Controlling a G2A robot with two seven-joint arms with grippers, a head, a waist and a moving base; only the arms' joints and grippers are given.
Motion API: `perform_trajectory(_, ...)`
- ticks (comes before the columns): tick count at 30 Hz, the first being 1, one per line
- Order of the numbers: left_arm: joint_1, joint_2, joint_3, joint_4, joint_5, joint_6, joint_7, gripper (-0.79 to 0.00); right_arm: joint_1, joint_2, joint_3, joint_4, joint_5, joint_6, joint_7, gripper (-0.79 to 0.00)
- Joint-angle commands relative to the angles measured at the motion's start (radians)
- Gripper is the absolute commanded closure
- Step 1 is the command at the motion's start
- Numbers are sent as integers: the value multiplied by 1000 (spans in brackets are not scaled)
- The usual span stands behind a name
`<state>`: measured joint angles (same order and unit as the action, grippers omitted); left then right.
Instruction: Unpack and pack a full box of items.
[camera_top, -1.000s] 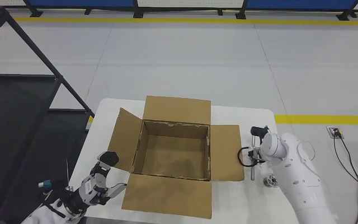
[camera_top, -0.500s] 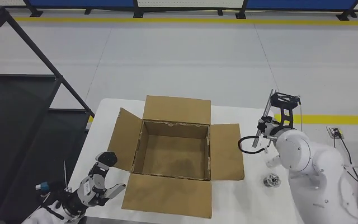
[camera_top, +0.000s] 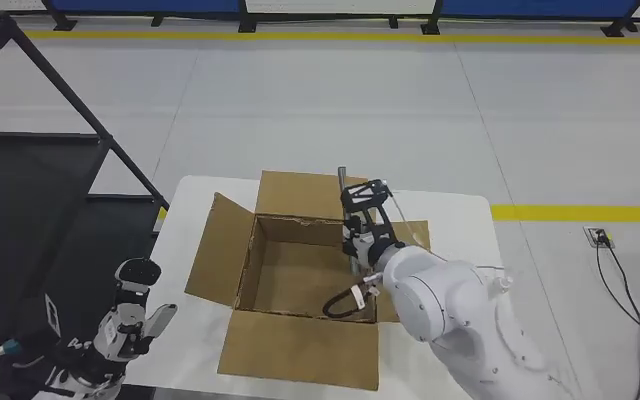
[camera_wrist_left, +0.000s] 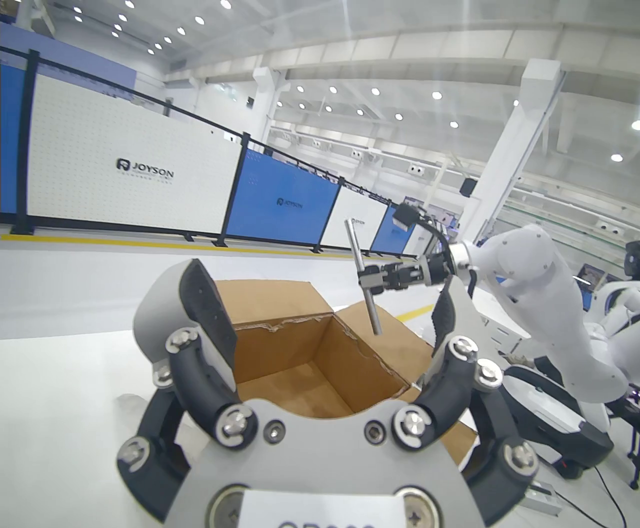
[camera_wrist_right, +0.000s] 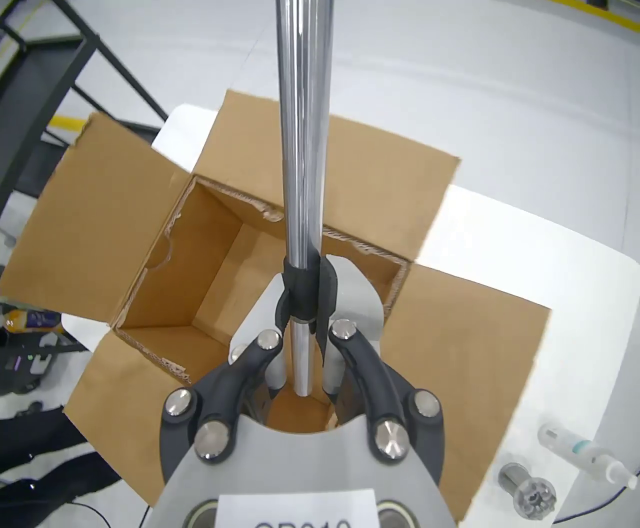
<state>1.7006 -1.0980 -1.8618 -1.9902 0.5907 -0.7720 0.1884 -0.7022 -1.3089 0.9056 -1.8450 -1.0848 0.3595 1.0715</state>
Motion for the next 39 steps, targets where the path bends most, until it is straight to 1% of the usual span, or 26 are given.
perform_trajectory(1, 11, -2, -18, 3, -20, 9, 23, -785, 34, -16, -69, 67, 29, -48, -8, 0)
perform_trajectory(5, 25, -6, -41, 11, -60, 32, 45, -785, 99, -49, -170, 203, 68, -166, -43, 0)
perform_trajectory(6, 25, -6, -41, 11, -60, 32, 45, -785, 117, -56, -193, 238, 52, -184, -52, 0)
perform_trajectory(12, 25, -6, -41, 11, -60, 32, 45, -785, 206, -116, -300, 463, 53, -216, -83, 0)
perform_trajectory(16, 25, -6, -41, 11, -60, 32, 45, -785, 270, -163, -361, 632, 92, -265, -46, 0)
perform_trajectory(20, 25, -6, -41, 11, -60, 32, 45, -785, 323, -209, -404, 779, 121, -294, -8, 0)
perform_trajectory(27, 25, -6, -41, 11, -60, 32, 45, -785, 373, -282, -454, 961, 147, -299, 21, 0)
perform_trajectory(28, 25, -6, -41, 11, -60, 32, 45, -785, 378, -290, -459, 984, 149, -301, 25, -31)
perform_trajectory(29, 25, -6, -41, 11, -60, 32, 45, -785, 381, -299, -463, 1005, 151, -302, 25, -148)
perform_trajectory(31, 25, -6, -41, 11, -60, 32, 45, -785, 387, -315, -465, 1041, 160, -300, 19, -332)
perform_trajectory(36, 25, -6, -41, 11, -60, 32, 45, -785, 400, -344, -464, 1110, 174, -316, -3, -376)
perform_trajectory(39, 25, -6, -41, 11, -60, 32, 45, -785, 409, -355, -455, 1131, 181, -320, -11, -379)
